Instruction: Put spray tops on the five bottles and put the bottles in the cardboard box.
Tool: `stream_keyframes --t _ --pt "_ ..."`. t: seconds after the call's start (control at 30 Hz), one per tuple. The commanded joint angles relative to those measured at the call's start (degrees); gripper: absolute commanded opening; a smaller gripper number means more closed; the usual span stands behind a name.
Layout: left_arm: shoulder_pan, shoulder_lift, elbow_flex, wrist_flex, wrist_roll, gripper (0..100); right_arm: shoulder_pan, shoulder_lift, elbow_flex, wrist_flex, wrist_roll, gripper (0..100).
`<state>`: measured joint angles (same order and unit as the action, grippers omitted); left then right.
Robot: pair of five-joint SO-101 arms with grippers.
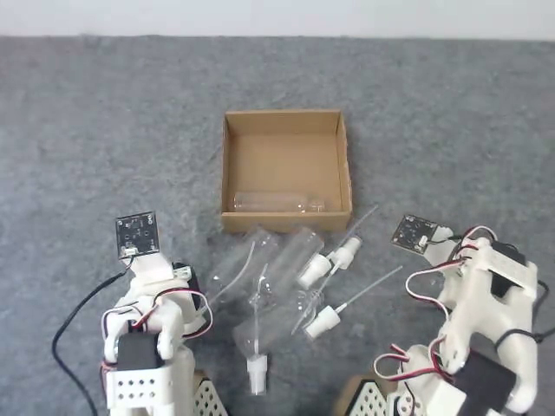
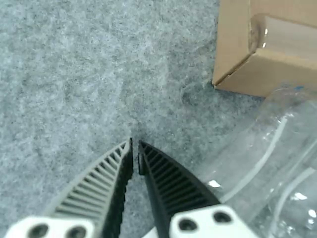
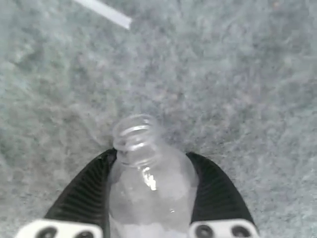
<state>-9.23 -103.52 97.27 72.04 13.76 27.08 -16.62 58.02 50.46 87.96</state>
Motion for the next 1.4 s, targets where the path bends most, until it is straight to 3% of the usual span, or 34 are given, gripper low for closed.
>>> stream_keyframes --t 0.0,0.33,0.57,0.83,1.1,1.37 --pt "0.0 -0.9 -0.7 0.3 -0.3 1 0.6 -1.2 -4.0 -0.7 -6.9 2.7" --pt "0.0 -0.9 -0.7 0.3 -0.3 1 -4.3 -1.2 -8.9 0.2 -25.6 2.7" --pt "0.0 -0.9 -0.7 0.3 -0.3 1 -11.8 -0.7 -14.9 9.1 -40.7 2.8" --pt "0.0 -0.9 -0.7 0.3 -0.3 1 -20.3 -0.5 -15.2 8.9 -55.3 2.8" --pt "0.0 -0.9 -0.7 0.3 -0.3 1 -23.3 0.3 -15.1 3.9 -60.1 2.9" --pt "0.0 -0.9 -0.7 0.3 -0.3 1 -26.1 10.4 -17.6 4.1 -60.2 16.3"
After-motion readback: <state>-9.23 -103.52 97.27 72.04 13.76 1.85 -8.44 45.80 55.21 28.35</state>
